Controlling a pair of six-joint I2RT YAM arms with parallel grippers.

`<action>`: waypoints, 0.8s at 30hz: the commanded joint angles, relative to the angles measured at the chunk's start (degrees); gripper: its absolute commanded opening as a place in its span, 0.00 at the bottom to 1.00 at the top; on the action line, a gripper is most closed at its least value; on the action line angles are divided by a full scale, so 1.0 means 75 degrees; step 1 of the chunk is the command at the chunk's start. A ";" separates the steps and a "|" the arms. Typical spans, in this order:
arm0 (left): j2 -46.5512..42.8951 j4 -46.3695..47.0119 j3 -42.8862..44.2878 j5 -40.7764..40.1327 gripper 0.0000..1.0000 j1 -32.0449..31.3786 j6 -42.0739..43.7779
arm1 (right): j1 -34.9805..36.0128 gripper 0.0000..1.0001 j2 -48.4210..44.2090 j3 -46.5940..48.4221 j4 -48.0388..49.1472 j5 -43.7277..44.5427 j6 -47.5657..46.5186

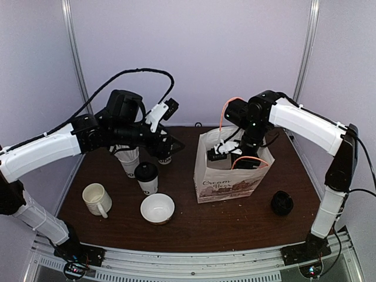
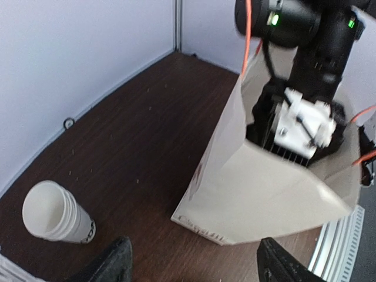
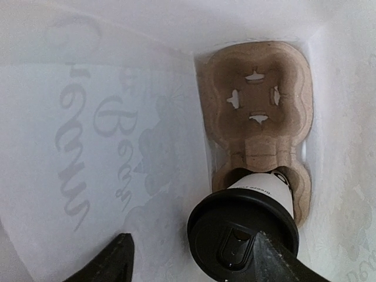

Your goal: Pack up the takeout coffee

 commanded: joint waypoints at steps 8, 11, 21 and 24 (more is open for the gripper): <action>0.2584 0.1641 0.3675 0.1372 0.75 0.0095 0.0122 | 0.0015 0.65 -0.0024 0.0157 0.0007 -0.0040 0.0135; 0.3485 0.1268 0.4841 0.1822 0.71 0.0189 0.0070 | 0.0024 0.66 -0.0039 0.0131 0.0085 0.0010 0.0173; 0.3730 0.1499 0.4679 0.2691 0.56 0.0197 -0.0327 | 0.0016 0.67 -0.0106 -0.0002 0.0128 0.0053 0.0145; 0.3598 0.1573 0.4387 0.2673 0.50 0.0197 -0.0336 | 0.0025 0.67 -0.0088 0.0060 0.0085 0.0096 0.0116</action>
